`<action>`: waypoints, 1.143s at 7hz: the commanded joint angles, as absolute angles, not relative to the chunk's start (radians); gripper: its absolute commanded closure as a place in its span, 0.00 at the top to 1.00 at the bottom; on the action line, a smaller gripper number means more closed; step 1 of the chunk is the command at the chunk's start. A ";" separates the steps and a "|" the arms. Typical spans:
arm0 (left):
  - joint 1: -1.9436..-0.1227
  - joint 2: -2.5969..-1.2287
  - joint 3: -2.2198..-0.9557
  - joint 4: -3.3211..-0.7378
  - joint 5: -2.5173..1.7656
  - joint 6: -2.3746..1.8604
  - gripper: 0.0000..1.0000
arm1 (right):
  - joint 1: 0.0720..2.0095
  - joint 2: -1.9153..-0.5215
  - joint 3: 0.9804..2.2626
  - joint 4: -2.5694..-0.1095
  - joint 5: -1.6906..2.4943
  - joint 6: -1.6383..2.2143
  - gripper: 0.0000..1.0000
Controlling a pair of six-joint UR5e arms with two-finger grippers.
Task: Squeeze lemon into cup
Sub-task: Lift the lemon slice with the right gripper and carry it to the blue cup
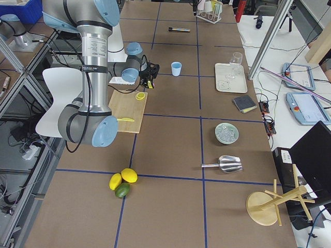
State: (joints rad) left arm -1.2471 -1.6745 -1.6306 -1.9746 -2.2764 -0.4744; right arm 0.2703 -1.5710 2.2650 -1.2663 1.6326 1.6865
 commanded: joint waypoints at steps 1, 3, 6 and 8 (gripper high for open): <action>-1.247 -1.675 -1.629 -1.976 -2.276 -0.474 1.00 | 0.317 -1.396 2.247 -1.406 1.666 1.684 0.57; -1.247 -1.675 -1.618 -1.976 -2.276 -0.472 1.00 | 0.339 -1.091 2.130 -1.633 1.654 1.680 0.56; -1.247 -1.675 -1.617 -1.976 -2.276 -0.471 1.00 | 0.367 -0.935 1.976 -1.637 1.629 1.669 0.55; -1.247 -1.675 -1.617 -1.976 -2.276 -0.471 1.00 | 0.387 -0.862 1.883 -1.632 1.626 1.674 0.56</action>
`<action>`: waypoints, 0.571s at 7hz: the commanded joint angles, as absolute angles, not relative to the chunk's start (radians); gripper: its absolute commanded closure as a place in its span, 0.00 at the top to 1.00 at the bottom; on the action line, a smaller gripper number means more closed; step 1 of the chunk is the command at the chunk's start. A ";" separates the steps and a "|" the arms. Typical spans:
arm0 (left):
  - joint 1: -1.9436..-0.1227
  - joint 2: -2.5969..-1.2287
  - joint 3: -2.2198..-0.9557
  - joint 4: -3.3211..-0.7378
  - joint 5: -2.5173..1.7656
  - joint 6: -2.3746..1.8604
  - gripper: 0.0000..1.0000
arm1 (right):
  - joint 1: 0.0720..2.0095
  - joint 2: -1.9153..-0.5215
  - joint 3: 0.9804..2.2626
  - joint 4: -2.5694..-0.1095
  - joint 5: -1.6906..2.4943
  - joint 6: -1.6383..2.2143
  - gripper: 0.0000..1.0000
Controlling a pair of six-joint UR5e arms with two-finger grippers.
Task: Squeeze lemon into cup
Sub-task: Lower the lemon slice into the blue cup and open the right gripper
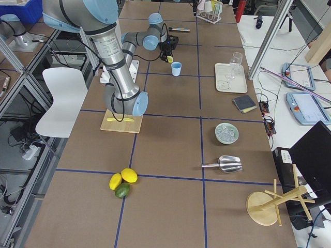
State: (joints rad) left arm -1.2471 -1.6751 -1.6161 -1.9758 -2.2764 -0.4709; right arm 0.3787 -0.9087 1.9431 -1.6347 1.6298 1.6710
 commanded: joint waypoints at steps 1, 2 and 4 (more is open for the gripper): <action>-1.247 -1.675 -1.620 -1.976 -2.276 -0.471 1.00 | 0.393 -0.847 1.852 -1.631 1.626 1.671 0.56; -1.247 -1.674 -1.618 -1.976 -2.276 -0.471 1.00 | 0.399 -0.845 1.838 -1.629 1.626 1.666 0.56; -1.247 -1.674 -1.618 -1.976 -2.276 -0.471 1.00 | 0.419 -0.801 1.731 -1.547 1.626 1.669 0.56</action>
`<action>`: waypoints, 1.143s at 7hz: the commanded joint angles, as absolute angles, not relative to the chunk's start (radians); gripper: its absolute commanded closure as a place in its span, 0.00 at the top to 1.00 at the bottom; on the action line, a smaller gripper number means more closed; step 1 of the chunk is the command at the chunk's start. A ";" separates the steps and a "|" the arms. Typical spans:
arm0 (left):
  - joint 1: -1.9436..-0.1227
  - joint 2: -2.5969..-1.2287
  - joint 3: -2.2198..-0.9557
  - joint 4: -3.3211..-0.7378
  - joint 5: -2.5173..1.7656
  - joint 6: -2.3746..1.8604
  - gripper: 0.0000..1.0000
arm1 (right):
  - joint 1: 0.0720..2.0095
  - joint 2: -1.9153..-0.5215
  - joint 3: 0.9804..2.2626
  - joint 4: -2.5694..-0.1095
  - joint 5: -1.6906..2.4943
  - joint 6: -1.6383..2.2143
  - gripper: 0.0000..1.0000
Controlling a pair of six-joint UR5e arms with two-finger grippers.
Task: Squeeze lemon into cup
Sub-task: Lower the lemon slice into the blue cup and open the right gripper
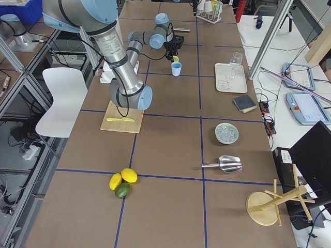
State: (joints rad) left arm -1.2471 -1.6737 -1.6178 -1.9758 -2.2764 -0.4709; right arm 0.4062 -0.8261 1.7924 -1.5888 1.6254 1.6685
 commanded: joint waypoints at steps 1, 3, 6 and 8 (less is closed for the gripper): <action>-1.247 -1.674 -1.620 -1.976 -2.276 -0.472 1.00 | 0.425 -0.790 1.694 -1.527 1.626 1.667 0.56; -1.247 -1.674 -1.620 -1.976 -2.276 -0.472 1.00 | 0.425 -0.790 1.686 -1.528 1.629 1.660 0.57; -1.247 -1.674 -1.624 -1.976 -2.278 -0.474 1.00 | 0.425 -0.793 1.686 -1.528 1.634 1.652 0.99; -1.247 -1.675 -1.617 -1.976 -2.278 -0.474 1.00 | 0.425 -0.795 1.689 -1.531 1.638 1.651 1.00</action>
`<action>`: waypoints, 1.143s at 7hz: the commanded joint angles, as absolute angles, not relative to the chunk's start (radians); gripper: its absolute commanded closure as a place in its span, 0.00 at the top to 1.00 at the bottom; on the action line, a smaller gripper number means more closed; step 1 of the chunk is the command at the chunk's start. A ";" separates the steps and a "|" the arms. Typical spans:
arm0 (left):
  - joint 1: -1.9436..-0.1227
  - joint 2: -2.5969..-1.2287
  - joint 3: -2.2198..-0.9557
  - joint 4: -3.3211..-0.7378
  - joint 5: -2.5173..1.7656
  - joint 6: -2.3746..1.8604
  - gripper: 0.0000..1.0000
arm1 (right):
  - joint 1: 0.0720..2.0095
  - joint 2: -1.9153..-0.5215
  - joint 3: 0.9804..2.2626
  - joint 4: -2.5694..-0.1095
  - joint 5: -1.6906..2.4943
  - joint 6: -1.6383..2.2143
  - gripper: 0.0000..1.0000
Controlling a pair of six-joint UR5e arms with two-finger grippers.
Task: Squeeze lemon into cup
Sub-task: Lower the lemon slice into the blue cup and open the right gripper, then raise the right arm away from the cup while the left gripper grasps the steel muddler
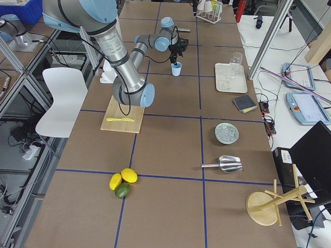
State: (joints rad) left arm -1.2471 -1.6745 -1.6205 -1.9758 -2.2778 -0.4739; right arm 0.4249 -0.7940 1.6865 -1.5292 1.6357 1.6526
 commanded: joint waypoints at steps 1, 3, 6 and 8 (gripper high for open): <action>-1.229 -1.680 -1.611 -1.976 -2.276 -0.509 1.00 | 0.434 -0.795 1.707 -1.539 1.650 1.649 1.00; -1.140 -1.681 -1.570 -1.982 -2.267 -0.589 1.00 | 0.484 -0.810 1.784 -1.712 1.698 1.514 1.00; -1.062 -1.669 -1.536 -2.006 -2.264 -0.667 1.00 | 0.686 -0.932 1.885 -1.770 1.880 1.242 1.00; -1.049 -1.649 -1.514 -2.006 -2.263 -0.660 1.00 | 0.812 -0.988 1.888 -1.766 1.963 1.082 1.00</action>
